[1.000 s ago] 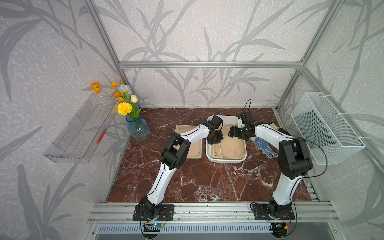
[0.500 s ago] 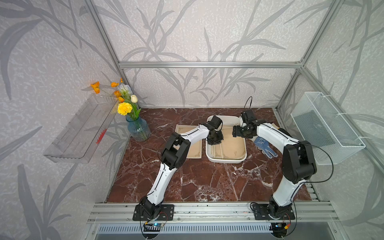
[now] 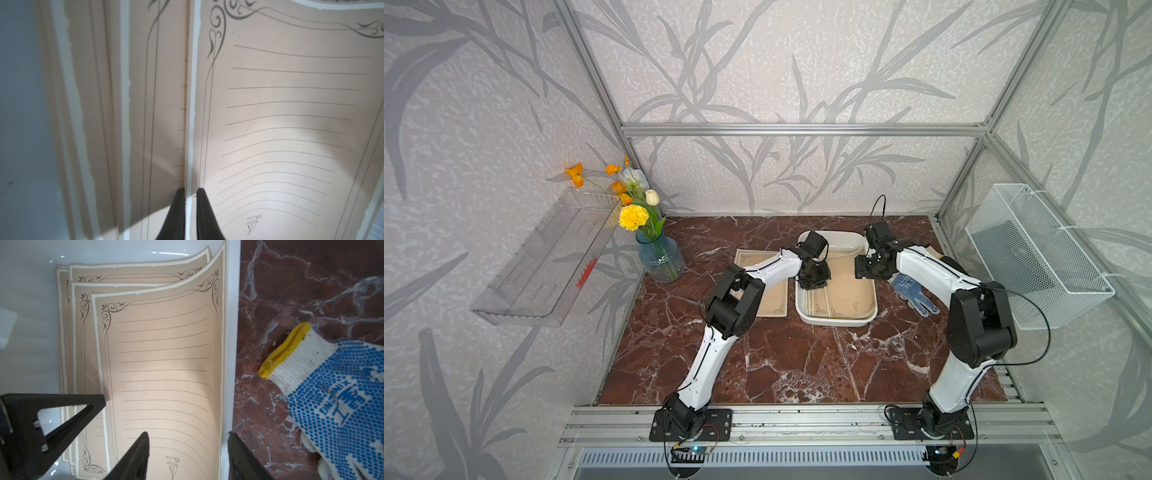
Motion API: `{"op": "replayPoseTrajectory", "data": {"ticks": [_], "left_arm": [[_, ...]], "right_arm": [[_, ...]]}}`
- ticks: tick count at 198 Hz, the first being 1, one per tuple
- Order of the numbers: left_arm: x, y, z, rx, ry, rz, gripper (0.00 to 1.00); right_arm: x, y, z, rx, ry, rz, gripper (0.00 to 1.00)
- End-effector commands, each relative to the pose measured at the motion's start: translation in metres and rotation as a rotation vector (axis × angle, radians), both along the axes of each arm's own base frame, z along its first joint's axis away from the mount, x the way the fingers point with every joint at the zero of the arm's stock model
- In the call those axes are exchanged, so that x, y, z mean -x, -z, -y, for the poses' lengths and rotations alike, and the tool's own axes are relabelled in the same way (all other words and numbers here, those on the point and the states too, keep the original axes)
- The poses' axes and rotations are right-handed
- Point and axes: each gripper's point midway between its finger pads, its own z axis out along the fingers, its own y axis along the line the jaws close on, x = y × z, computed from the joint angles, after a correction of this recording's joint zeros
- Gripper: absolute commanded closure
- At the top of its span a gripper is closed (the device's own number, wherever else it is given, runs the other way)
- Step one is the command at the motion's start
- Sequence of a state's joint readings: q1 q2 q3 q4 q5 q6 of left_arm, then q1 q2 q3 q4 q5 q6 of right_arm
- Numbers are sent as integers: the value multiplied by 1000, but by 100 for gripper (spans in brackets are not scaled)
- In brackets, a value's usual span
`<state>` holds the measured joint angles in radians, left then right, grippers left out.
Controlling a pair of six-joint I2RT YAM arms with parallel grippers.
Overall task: Take out the stationery paper from the storage box
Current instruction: Pick up the stationery paper from the storage box.
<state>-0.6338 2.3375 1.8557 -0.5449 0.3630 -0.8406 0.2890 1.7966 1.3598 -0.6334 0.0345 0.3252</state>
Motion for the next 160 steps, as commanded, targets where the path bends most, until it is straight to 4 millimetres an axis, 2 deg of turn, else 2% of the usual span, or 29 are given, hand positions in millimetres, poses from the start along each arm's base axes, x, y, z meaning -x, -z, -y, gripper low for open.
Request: {"op": "replayPoseTrajectory", "data": {"ticks": [1,46,70,83,89,112,139,146,153,160], "left_arm": [[7,21,-8,-31,-12,-49,87],[8,22,-8,-28,-14,-54,87],[8,22,-8,-27,-14,-57,87],[9,22,-7,-25,-14,-58,87],[9,22,-7,-24,-14,-58,86],[8,18,-7,-21,-14,-52,87],[8,18,-6,-19,-14,-52,87],[8,18,-6,-19,-14,-52,87],[8,19,-7,-19,-13,-55,87],[8,18,-7,-18,-16,-54,87]], "right_arm": [[11,6,-1,-4,-1,-38,45],[15,12,-1,-10,2,-53,49],[15,10,-4,-23,-5,-45,65],[14,9,-5,-25,-5,-39,77],[14,9,-5,-23,-6,-41,79],[12,9,-4,-16,-2,-39,79],[12,11,-4,-14,-2,-49,74],[12,12,-4,-15,-4,-56,71],[12,13,-5,-13,-5,-61,63],[12,15,-4,-7,-5,-73,60]]}}
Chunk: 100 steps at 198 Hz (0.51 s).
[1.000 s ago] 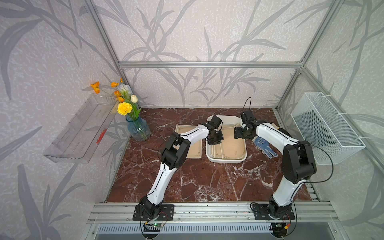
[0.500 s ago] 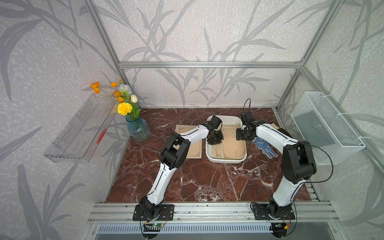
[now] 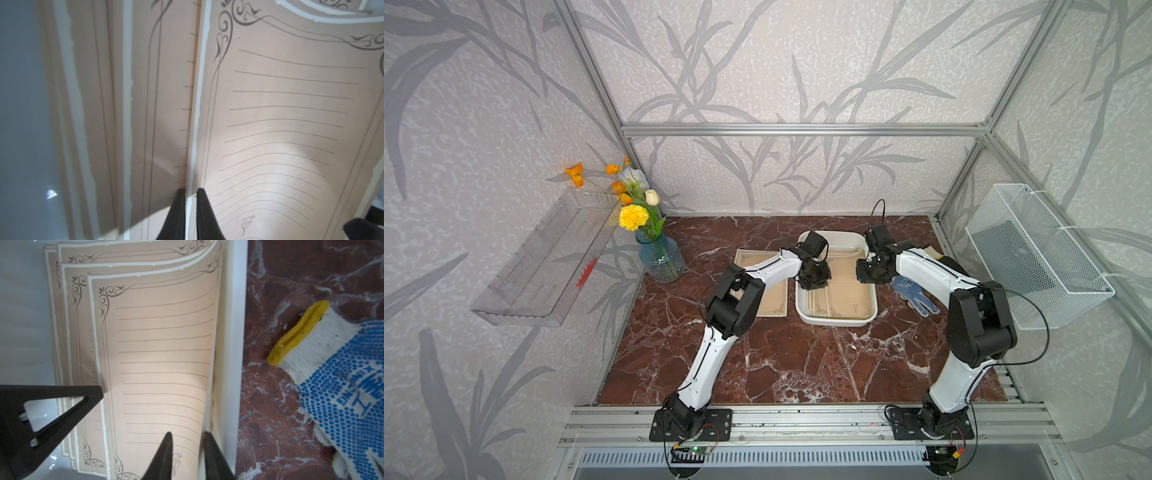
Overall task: Take out the stationery paper from the storage box
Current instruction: Pick up the stationery paper from the storage box.
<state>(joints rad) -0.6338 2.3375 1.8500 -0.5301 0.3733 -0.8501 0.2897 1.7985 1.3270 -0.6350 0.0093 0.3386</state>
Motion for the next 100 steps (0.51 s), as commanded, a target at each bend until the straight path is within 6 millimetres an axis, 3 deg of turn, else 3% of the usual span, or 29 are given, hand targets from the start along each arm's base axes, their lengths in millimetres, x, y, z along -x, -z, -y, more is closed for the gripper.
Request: {"op": "replayPoseTrajectory", "data": {"ticks": [1,24,42,71,85,100], "left_arm": [[8,18,-9,-31,-11,-51,86],[8,18,-8,-29,-13,-52,87],[8,19,-8,-26,-13,-53,86],[7,15,-7,-15,-12,-46,85],[5,7,-5,-5,-6,-27,81],[1,-7,-5,2,0,7,73]], "right_arm": [[2,3,-2,10,-7,-31,60],[3,8,-1,29,-11,-46,60],[3,10,1,43,-7,-50,66],[1,6,4,55,1,-38,83],[-1,-5,1,40,-6,-15,100],[-3,-21,-3,22,-15,26,100]]}}
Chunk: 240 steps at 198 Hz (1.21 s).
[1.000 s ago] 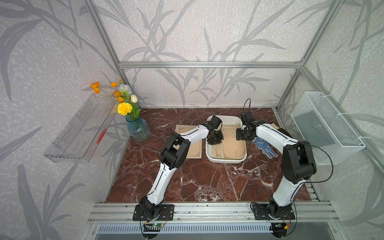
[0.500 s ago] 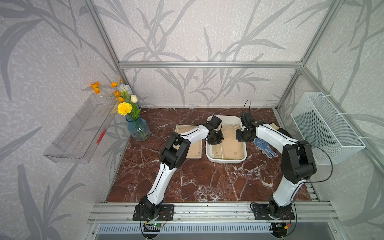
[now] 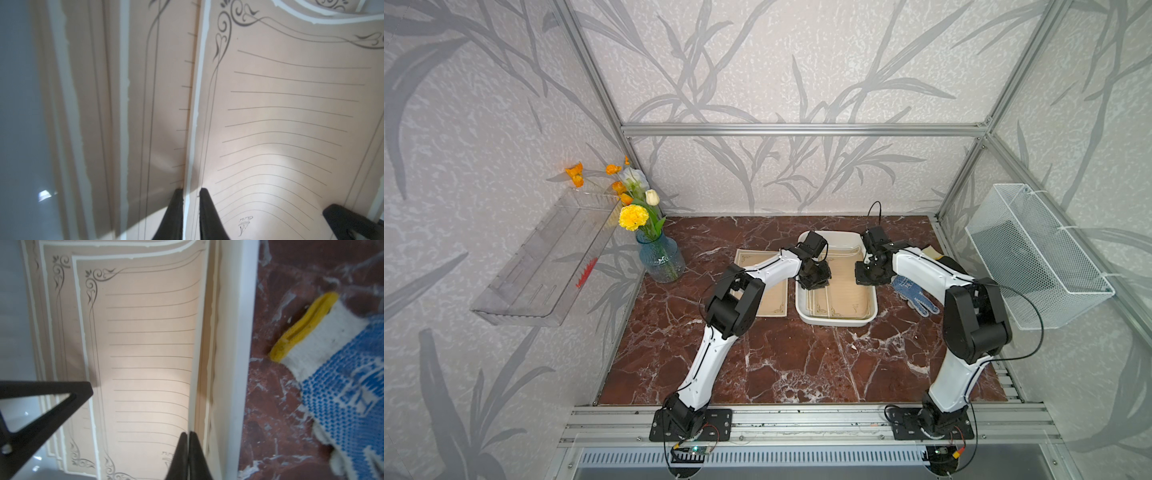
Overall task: Take out the stationery paper from the storage box
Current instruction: Pick up the stationery paper from the storage box.
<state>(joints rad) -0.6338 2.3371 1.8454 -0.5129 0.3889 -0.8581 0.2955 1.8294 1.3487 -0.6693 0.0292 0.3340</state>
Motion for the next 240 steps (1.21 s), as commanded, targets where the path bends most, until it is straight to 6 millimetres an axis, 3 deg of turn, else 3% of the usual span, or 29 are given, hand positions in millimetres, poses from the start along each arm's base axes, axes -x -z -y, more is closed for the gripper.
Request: {"op": "replayPoseTrajectory", "data": {"ticks": [1,33,37,52,93,135,148,152,181,240], "left_arm": [[1,-6,-8,-18,1,10,72],[-12,-52,-13,-9,4,121,51],[-15,-60,-15,-7,6,140,50],[-21,-90,-19,2,15,212,45],[-31,-184,-41,47,26,438,42],[-22,-264,-100,114,-19,721,42],[-13,-282,-121,175,-28,831,43],[-9,-299,-126,208,-27,882,43],[27,-334,-163,321,19,1065,39],[116,-377,-165,477,265,1249,31]], "right_arm": [[-5,-30,-5,-11,-13,63,100],[-5,-73,-23,-25,-107,151,100],[-3,-89,-25,-32,-122,187,100],[3,-114,-37,-22,-202,243,100],[19,-185,-48,161,-340,459,100],[41,-258,-66,211,-449,688,100],[50,-278,-76,201,-502,760,100],[52,-284,-80,186,-515,783,100],[72,-328,-97,-29,-526,942,100],[109,-390,-129,-513,-562,1124,100]]}}
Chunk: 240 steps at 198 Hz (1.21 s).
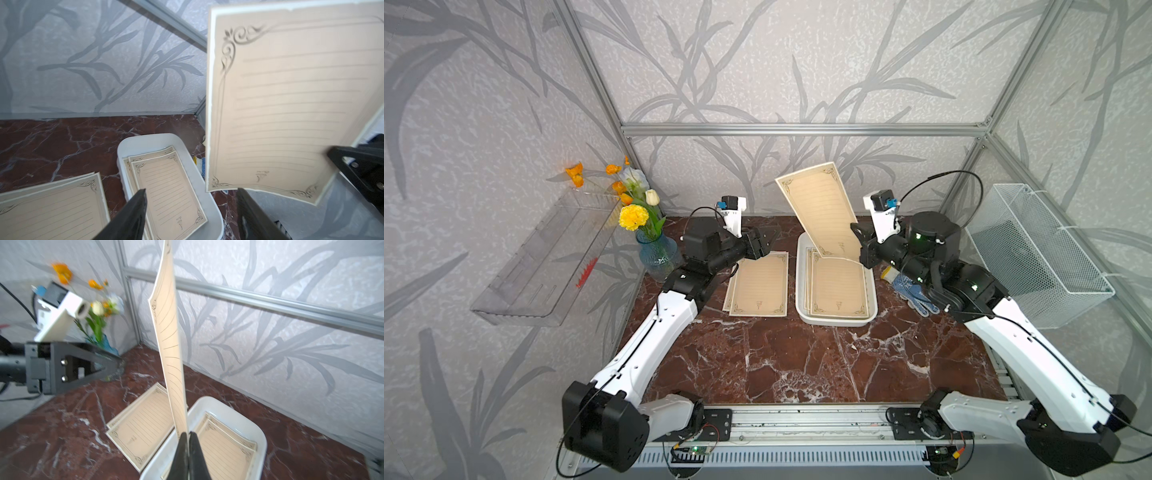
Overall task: Take out the stationery paper from the storage box
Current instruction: Pick up the stationery paper from the storage box, then place the stationery paper at the center of the board.
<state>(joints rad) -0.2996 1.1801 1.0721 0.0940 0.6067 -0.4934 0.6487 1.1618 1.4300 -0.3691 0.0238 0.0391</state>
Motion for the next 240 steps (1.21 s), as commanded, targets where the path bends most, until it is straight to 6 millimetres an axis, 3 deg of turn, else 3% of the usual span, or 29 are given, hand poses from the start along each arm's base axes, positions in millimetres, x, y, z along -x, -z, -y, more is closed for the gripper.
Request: {"op": "replayPoseTrajectory", "data": {"ticks": [1,35,115,144,187,240], "left_arm": [[46,-38,10,32,176,209,31],[66,-47,11,47,227,275,31],[45,-51,7,52,225,258,31],[48,-59,11,65,302,285,32],[68,-79,23,81,523,317,33],[95,-91,27,77,658,327,36]], "right_arm": [[15,-34,-21,-204,-152,49,100],[32,-48,-25,-335,-286,72,100],[53,-51,-7,-453,-423,85,100],[69,-58,-6,-463,-527,96,100],[96,-62,-10,-410,-659,131,100],[118,-55,-13,-343,-769,137,100]]}}
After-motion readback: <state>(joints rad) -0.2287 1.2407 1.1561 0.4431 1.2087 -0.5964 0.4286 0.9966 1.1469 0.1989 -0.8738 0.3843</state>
